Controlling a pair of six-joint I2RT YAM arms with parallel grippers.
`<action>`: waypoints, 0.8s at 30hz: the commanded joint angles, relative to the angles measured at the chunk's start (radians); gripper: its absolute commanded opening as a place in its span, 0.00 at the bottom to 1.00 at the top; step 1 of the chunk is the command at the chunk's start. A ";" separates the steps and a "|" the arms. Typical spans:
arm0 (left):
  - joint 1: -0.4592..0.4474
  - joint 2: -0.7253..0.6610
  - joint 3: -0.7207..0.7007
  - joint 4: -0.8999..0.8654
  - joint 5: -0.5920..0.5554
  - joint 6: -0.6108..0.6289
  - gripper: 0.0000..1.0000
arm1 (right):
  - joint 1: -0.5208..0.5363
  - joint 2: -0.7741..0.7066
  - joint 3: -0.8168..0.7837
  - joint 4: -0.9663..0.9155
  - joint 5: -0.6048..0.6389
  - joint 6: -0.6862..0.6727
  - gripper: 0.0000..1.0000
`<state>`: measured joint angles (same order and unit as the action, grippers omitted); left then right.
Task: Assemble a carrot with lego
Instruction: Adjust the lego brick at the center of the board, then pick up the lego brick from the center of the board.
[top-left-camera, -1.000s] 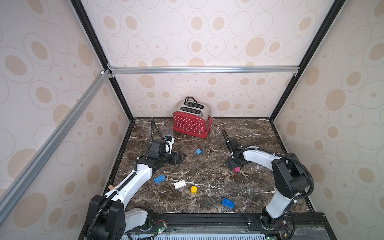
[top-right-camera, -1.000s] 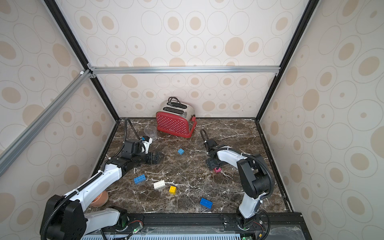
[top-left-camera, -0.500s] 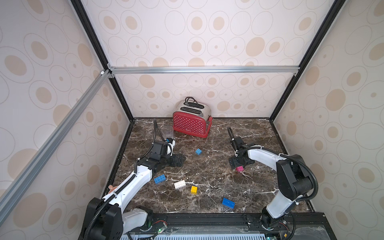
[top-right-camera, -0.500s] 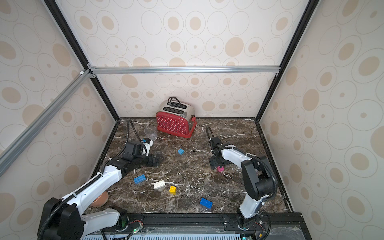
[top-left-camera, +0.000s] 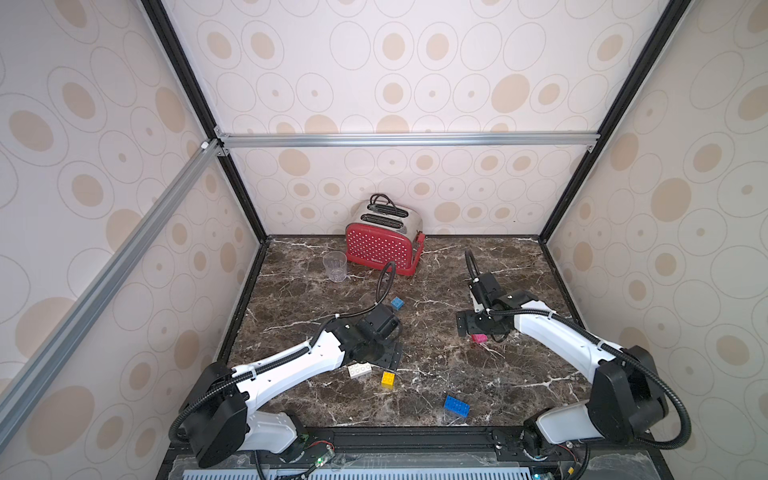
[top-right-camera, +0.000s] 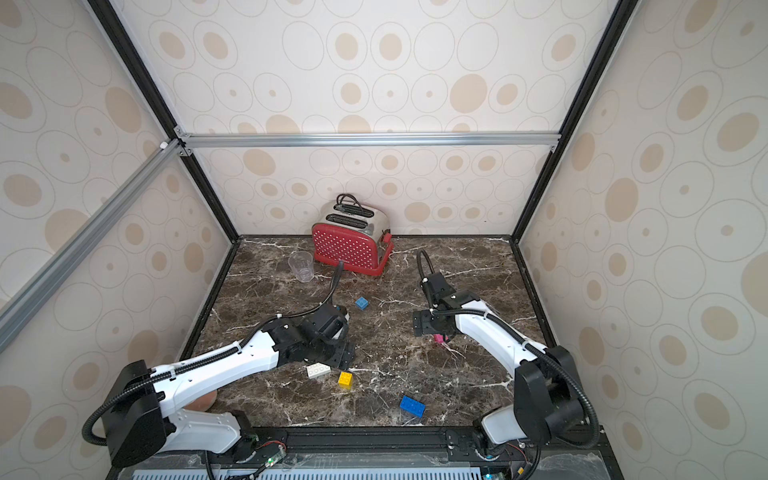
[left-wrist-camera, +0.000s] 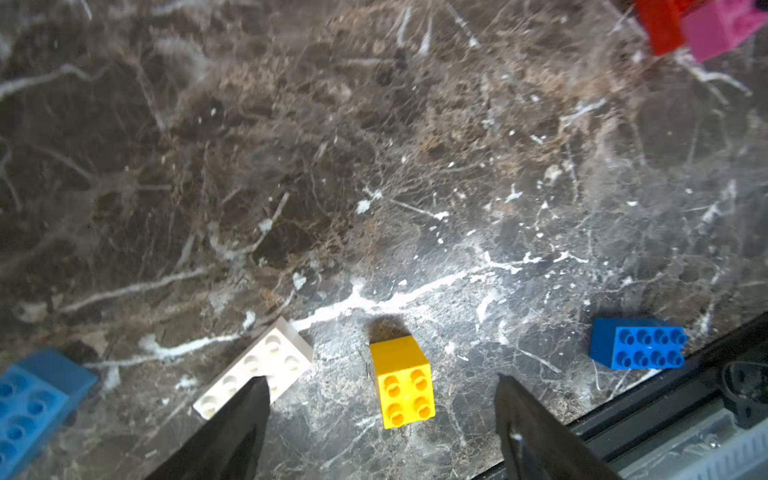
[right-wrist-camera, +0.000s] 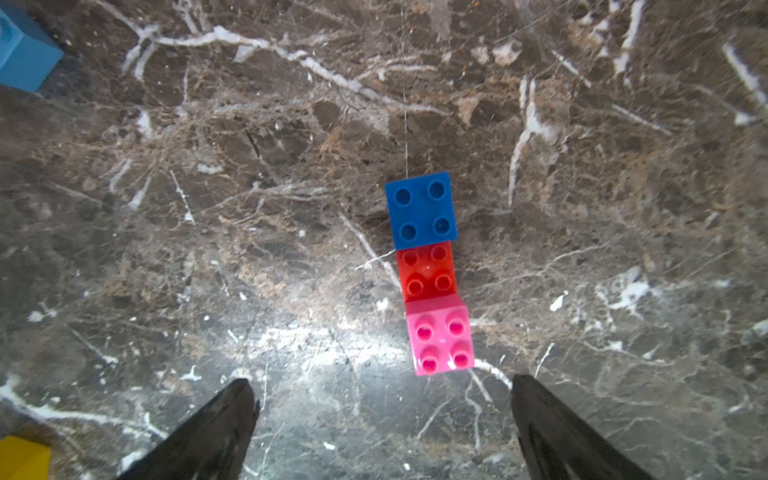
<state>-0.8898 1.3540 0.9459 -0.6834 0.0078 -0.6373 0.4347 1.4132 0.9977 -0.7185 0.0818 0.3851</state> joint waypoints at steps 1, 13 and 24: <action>-0.058 0.048 0.071 -0.114 -0.067 -0.109 0.81 | 0.019 -0.036 -0.032 -0.012 -0.042 0.068 0.99; -0.104 0.209 0.083 -0.105 0.030 -0.159 0.71 | 0.037 -0.145 -0.084 -0.030 -0.029 0.106 0.99; -0.103 0.289 0.092 -0.116 0.067 -0.180 0.51 | 0.037 -0.172 -0.086 -0.055 -0.006 0.092 0.99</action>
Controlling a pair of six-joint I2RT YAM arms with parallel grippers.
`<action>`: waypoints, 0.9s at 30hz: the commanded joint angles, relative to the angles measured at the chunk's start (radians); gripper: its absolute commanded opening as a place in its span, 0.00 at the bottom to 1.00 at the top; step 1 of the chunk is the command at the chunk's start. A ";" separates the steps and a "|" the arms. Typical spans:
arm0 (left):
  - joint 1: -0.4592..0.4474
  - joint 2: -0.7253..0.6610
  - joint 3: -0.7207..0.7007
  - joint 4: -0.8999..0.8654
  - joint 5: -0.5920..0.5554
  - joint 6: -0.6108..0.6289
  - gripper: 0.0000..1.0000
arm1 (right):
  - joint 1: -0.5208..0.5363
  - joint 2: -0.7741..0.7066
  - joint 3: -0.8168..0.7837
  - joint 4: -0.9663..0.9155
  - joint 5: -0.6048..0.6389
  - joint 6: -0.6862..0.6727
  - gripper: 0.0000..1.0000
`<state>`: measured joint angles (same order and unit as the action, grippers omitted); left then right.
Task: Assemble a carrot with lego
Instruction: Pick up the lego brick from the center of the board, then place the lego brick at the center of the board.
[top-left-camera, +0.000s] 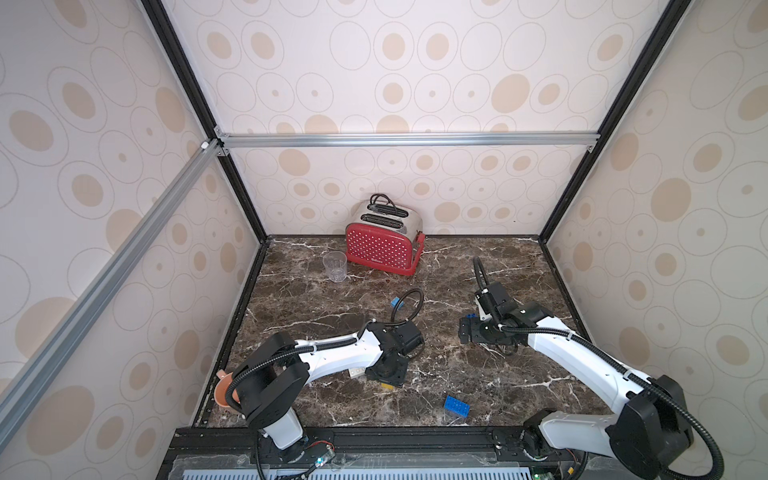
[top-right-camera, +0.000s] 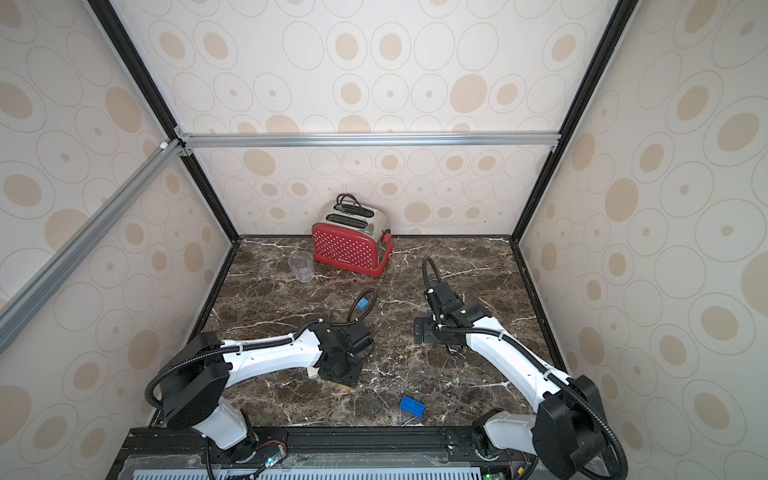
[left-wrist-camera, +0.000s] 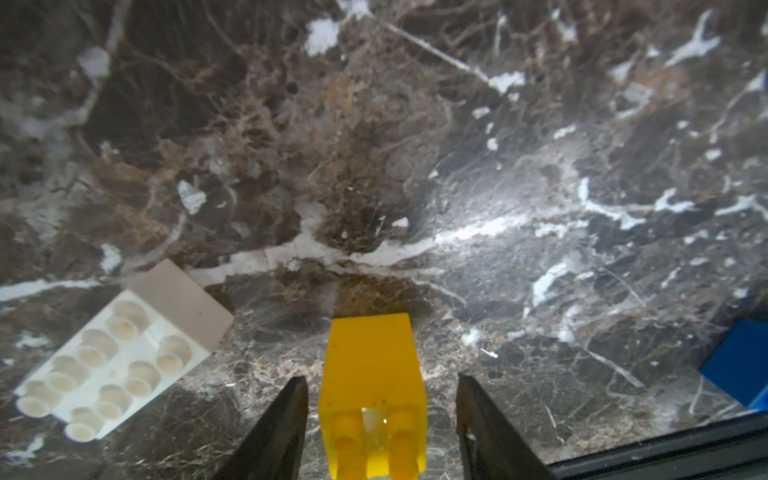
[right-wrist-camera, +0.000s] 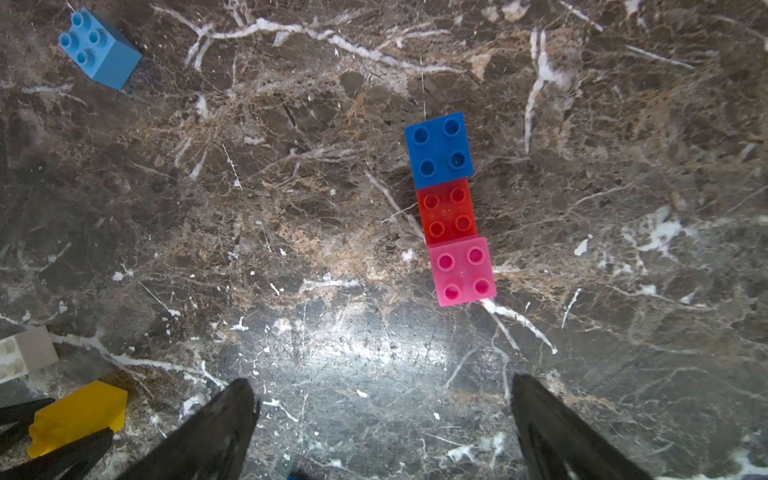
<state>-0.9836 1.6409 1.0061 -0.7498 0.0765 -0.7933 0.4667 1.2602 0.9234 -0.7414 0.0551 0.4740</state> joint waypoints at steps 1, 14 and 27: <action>-0.010 0.001 0.036 -0.052 -0.004 -0.024 0.47 | 0.005 -0.020 -0.013 -0.031 0.022 0.003 0.99; -0.010 0.111 0.232 -0.082 -0.053 -0.063 0.22 | 0.005 -0.053 -0.038 -0.020 0.000 0.022 0.99; 0.091 0.350 0.531 -0.167 -0.137 -0.147 0.13 | 0.020 -0.086 -0.097 0.011 -0.077 0.098 0.99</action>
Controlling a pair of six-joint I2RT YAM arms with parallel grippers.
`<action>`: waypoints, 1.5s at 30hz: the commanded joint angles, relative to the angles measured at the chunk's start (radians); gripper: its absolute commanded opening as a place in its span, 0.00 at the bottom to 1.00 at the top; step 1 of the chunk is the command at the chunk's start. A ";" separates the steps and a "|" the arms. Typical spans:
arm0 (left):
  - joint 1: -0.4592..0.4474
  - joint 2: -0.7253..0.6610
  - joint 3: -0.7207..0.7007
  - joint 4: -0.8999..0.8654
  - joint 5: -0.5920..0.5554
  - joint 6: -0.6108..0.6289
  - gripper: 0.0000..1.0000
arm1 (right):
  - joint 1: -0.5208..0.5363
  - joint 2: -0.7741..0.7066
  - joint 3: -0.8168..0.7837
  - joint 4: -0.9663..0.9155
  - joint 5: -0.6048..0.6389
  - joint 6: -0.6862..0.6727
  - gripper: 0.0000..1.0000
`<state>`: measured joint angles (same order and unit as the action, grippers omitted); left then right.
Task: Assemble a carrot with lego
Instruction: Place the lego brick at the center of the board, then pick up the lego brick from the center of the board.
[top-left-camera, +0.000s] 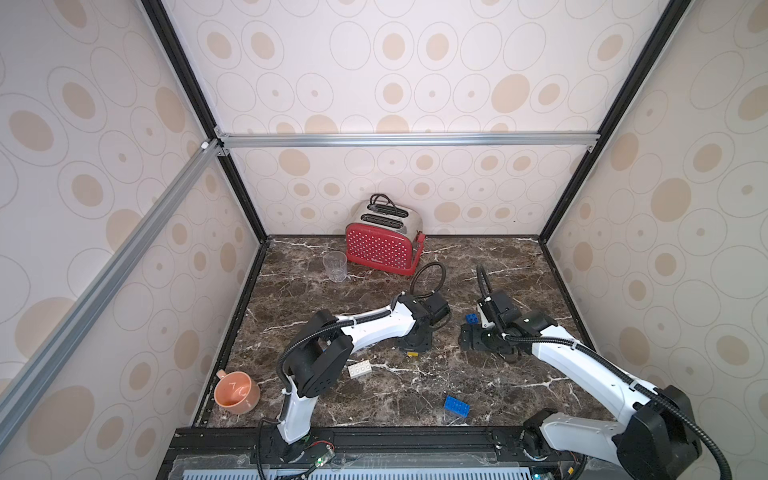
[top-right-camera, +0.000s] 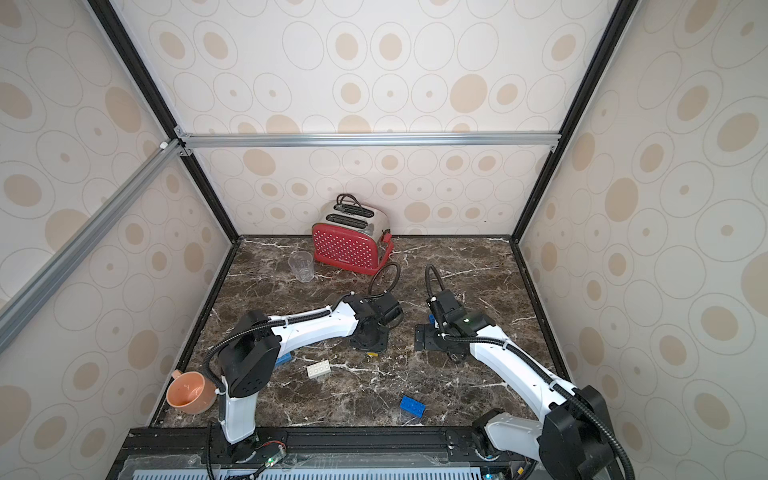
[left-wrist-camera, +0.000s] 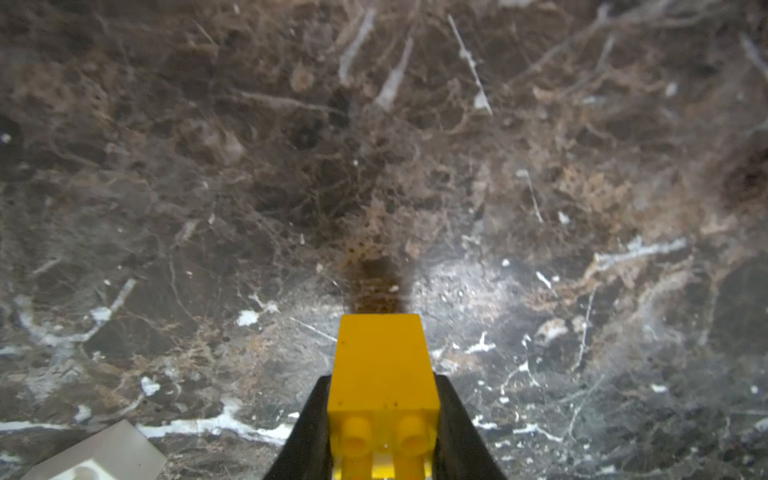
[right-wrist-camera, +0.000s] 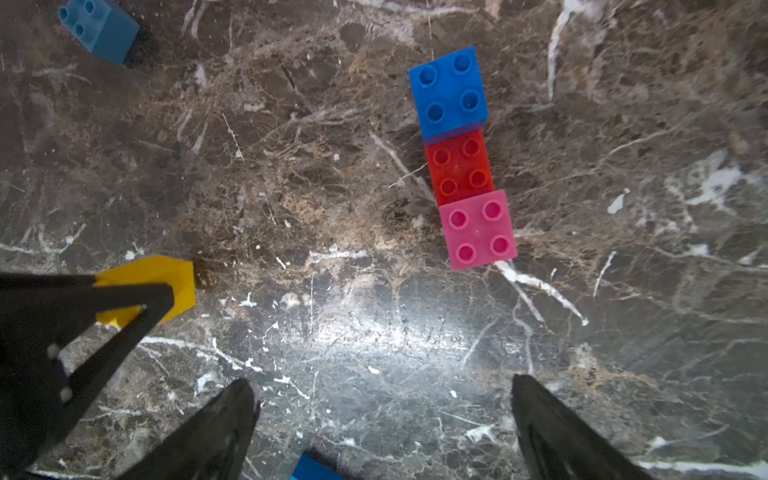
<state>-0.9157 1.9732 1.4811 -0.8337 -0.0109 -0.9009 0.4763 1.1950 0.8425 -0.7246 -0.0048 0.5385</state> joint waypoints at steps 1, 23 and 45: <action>0.026 0.025 0.063 -0.091 -0.057 -0.041 0.13 | 0.012 -0.024 -0.020 -0.007 -0.017 0.038 0.99; 0.043 -0.033 -0.015 -0.033 -0.068 -0.112 0.60 | 0.295 -0.059 -0.126 -0.030 0.079 0.419 0.99; 0.044 -0.515 -0.352 -0.077 -0.159 -0.089 0.98 | 0.666 0.052 -0.218 0.020 0.106 1.018 0.88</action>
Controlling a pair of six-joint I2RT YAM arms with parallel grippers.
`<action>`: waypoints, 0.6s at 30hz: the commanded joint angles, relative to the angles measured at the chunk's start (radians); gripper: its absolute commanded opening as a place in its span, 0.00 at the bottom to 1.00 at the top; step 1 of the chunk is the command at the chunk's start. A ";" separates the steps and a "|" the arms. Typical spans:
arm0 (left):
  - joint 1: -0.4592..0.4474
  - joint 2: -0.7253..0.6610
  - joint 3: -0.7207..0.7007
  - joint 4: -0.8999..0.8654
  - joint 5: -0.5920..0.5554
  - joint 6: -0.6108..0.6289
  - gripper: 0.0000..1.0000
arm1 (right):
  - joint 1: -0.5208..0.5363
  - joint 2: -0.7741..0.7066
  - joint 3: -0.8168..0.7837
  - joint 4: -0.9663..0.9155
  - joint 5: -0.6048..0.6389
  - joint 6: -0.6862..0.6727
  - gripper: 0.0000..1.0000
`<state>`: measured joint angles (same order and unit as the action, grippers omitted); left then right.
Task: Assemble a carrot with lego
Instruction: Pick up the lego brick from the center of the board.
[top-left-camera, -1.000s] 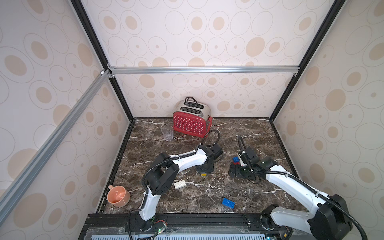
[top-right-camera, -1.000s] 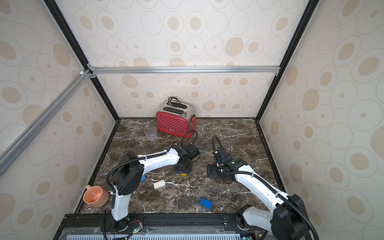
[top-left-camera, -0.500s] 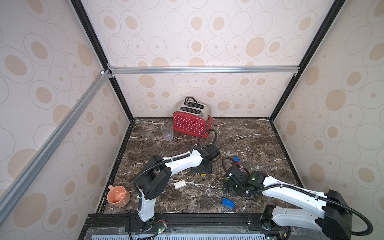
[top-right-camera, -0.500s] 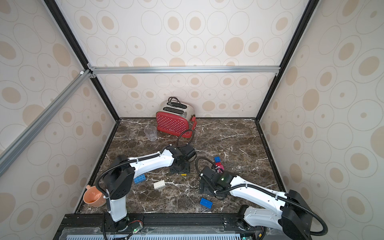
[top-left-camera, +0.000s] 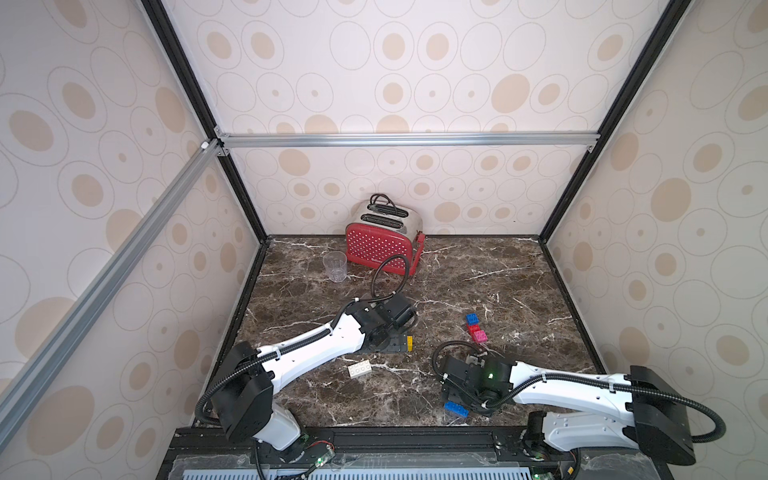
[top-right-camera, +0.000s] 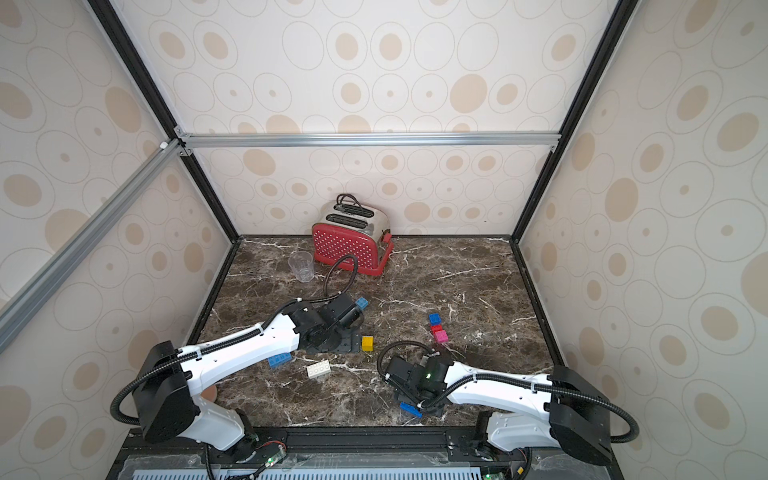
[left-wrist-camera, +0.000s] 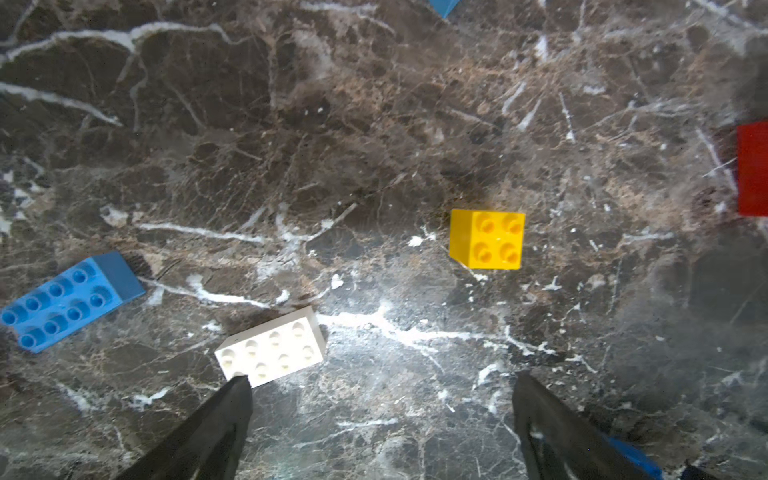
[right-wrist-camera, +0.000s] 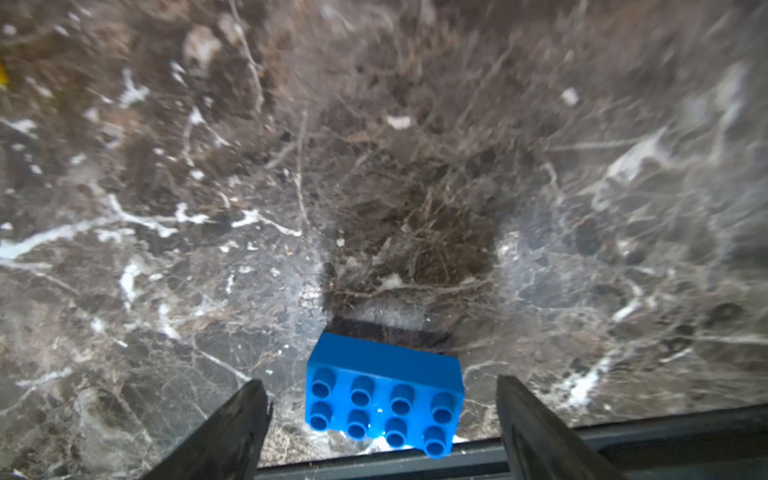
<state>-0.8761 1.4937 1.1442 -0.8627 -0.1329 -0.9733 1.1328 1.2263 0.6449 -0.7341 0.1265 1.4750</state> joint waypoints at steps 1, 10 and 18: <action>0.006 -0.044 -0.025 -0.049 -0.036 -0.018 0.98 | 0.011 0.028 -0.022 0.034 -0.030 0.084 0.88; 0.006 -0.072 -0.040 -0.051 -0.033 -0.011 0.99 | 0.034 0.032 -0.042 0.043 -0.048 0.134 0.85; 0.006 -0.078 -0.051 -0.049 -0.033 -0.009 0.99 | 0.036 0.039 -0.046 0.044 -0.056 0.140 0.77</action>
<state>-0.8757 1.4403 1.1015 -0.8749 -0.1341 -0.9737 1.1580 1.2579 0.6037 -0.6674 0.0685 1.5723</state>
